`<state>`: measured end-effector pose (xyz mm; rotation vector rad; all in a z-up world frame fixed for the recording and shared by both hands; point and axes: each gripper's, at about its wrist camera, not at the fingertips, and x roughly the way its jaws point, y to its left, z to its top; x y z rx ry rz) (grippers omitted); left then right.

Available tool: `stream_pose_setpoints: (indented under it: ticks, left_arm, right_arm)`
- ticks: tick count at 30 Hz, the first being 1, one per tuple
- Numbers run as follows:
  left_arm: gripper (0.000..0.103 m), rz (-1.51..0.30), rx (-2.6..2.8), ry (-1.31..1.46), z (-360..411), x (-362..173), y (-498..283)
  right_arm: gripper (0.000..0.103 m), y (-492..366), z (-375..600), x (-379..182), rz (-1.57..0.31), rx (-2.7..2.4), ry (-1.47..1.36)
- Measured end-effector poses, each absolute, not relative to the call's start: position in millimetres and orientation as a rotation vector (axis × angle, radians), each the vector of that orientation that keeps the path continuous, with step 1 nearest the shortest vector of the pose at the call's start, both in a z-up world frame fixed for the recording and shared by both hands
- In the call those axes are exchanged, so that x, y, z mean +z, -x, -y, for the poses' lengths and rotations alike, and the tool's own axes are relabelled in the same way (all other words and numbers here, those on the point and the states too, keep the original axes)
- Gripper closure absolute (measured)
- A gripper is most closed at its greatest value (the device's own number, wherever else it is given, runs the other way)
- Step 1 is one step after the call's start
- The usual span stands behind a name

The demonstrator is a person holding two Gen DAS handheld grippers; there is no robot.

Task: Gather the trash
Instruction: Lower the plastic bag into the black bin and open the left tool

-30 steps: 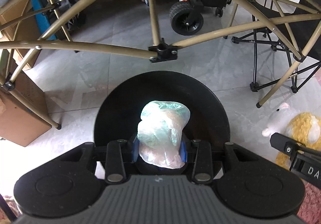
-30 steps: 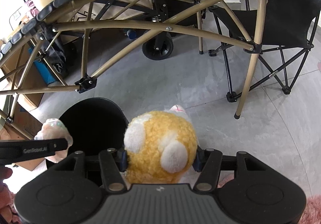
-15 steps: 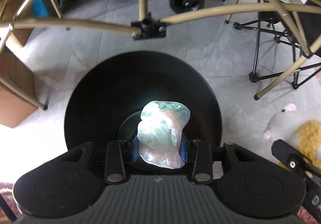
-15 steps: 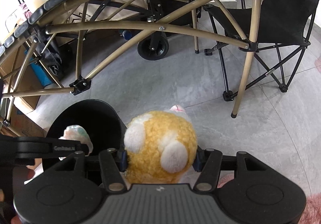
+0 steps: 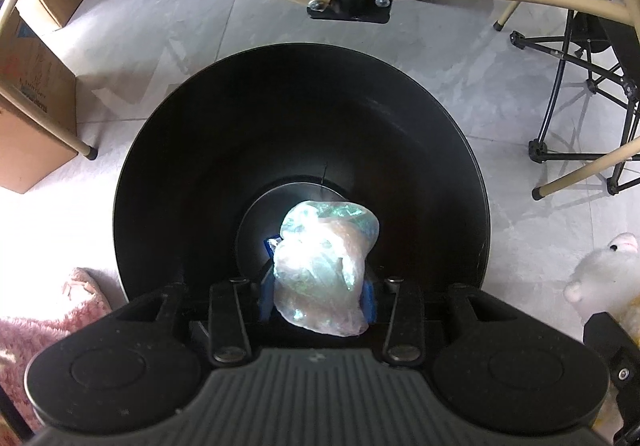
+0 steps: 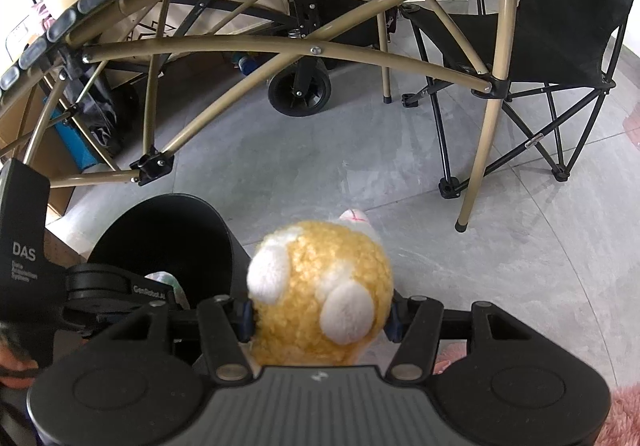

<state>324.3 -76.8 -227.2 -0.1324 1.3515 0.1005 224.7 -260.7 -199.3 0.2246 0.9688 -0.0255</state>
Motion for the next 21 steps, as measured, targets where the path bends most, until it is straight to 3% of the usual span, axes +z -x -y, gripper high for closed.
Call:
stream_pose_setpoints:
  ticks: [2, 4, 6, 21]
  left_arm:
    - [0.044, -1.344, 0.101, 0.129, 76.9, -225.1, -323.2]
    - [0.013, -1.334, 0.095, 0.122, 77.8, -222.5, -321.9]
    - [0.0, -1.32, 0.1, 0.107, 79.7, -220.6, -321.8]
    - [0.0, -1.325, 0.095, 0.101, 77.4, -219.6, -320.5]
  right_arm:
    - [0.047, -224.3, 260.1, -199.3, -0.968, -0.024, -0.224]
    - [0.047, -224.2, 260.0, -199.6, -0.969, -0.024, -0.223]
    - [0.047, -224.0, 259.8, -199.3, -0.968, -0.027, -0.225]
    - [0.047, -224.0, 258.8, -199.2, -0.968, -0.025, -0.222]
